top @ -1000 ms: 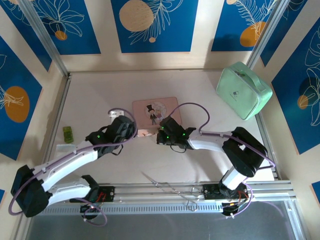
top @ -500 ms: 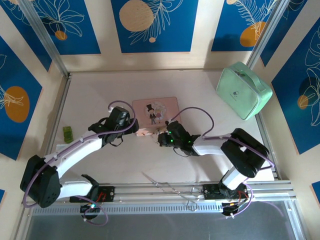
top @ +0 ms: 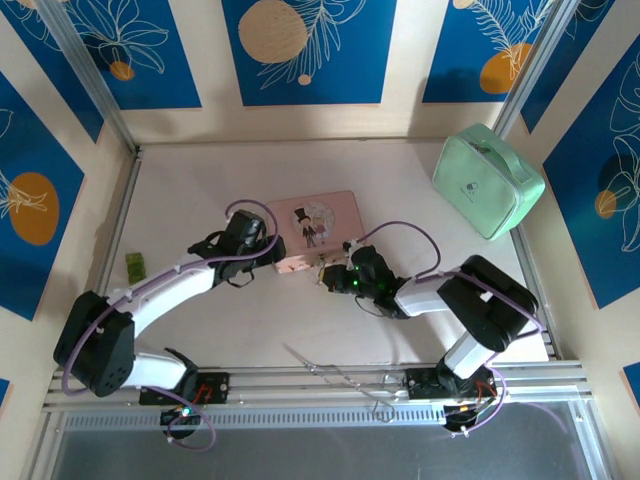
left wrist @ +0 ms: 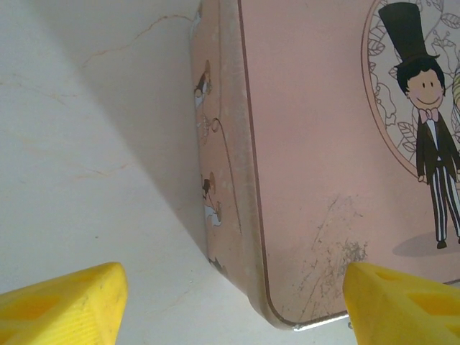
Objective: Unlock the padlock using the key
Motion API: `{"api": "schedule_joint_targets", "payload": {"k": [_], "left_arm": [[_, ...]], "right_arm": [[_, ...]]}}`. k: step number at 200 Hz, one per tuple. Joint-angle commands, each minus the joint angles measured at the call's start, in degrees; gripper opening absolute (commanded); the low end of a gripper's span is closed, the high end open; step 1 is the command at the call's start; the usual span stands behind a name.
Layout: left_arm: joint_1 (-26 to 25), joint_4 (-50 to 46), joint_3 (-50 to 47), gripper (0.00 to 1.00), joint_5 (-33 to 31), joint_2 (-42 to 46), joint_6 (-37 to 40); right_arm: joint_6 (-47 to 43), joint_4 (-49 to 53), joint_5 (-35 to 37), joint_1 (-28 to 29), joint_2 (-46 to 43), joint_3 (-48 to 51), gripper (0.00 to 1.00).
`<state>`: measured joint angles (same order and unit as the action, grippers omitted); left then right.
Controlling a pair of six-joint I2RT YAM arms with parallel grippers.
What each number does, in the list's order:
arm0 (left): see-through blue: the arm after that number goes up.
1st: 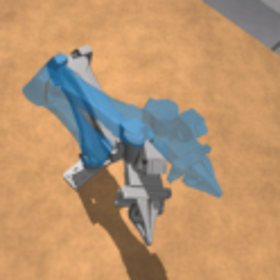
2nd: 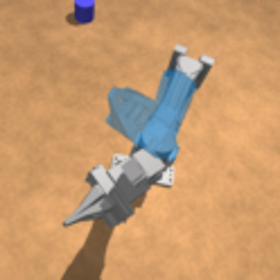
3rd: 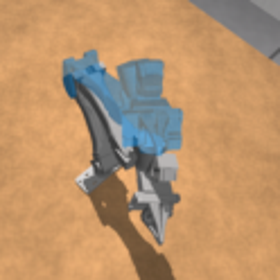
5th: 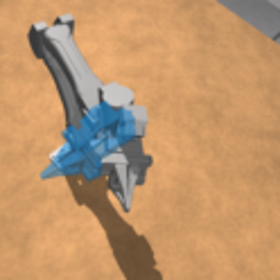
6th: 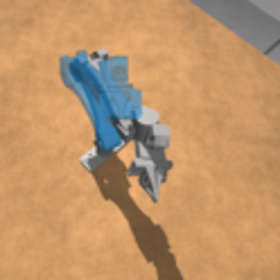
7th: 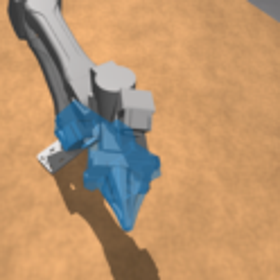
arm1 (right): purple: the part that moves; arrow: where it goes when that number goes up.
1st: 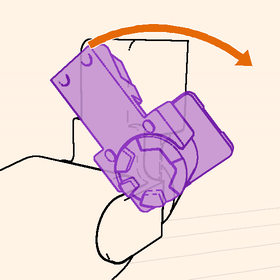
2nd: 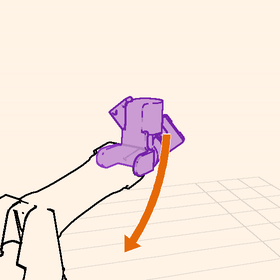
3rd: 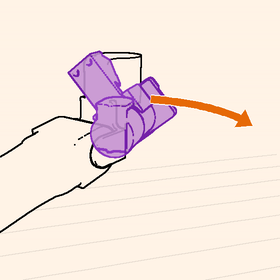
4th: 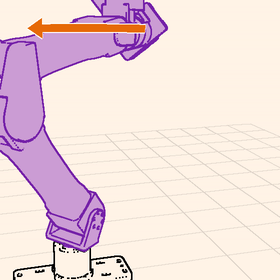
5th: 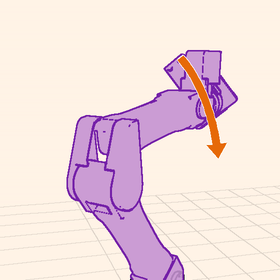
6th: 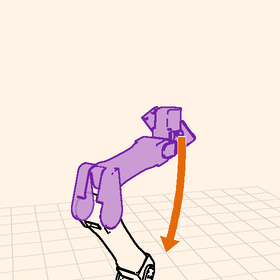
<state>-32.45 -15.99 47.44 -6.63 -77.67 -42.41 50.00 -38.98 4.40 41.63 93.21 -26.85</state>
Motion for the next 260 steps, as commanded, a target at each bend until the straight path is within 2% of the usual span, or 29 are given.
{"api": "schedule_joint_targets", "payload": {"k": [1, 92, 161, 191, 222, 260], "left_arm": [[0.79, 2.06, 0.9, 0.77, 1.54, -1.4, -1.1], [2.54, 3.81, 0.68, 0.7, 3.12, -5.08, -1.18], [2.74, 3.95, 0.33, 0.63, 5.59, -2.78, -0.4], [2.48, 7.13, -1.53, 0.67, 8.49, -0.33, -3.82], [2.24, 11.84, -2.22, 0.69, 12.52, -1.46, -7.16], [2.21, 7.95, -0.71, 0.59, 9.69, -4.14, -8.42]], "right_arm": [[4.65, -9.78, -6.11, -1.47, 3.49, 1.56, 0.0], [13.63, -12.08, -3.93, -1.47, 4.33, 3.21, 0.0], [16.94, -9.53, -1.6, 2.18, 4.04, 1.81, 0.0], [17.08, -9.26, -1.32, 2.83, 4.15, 1.4, 0.0], [17.77, -10.01, -1.29, 2.98, 4.84, 1.37, 0.0], [17.77, -10.19, -0.89, 2.54, 3.93, 2.15, 0.0]]}}
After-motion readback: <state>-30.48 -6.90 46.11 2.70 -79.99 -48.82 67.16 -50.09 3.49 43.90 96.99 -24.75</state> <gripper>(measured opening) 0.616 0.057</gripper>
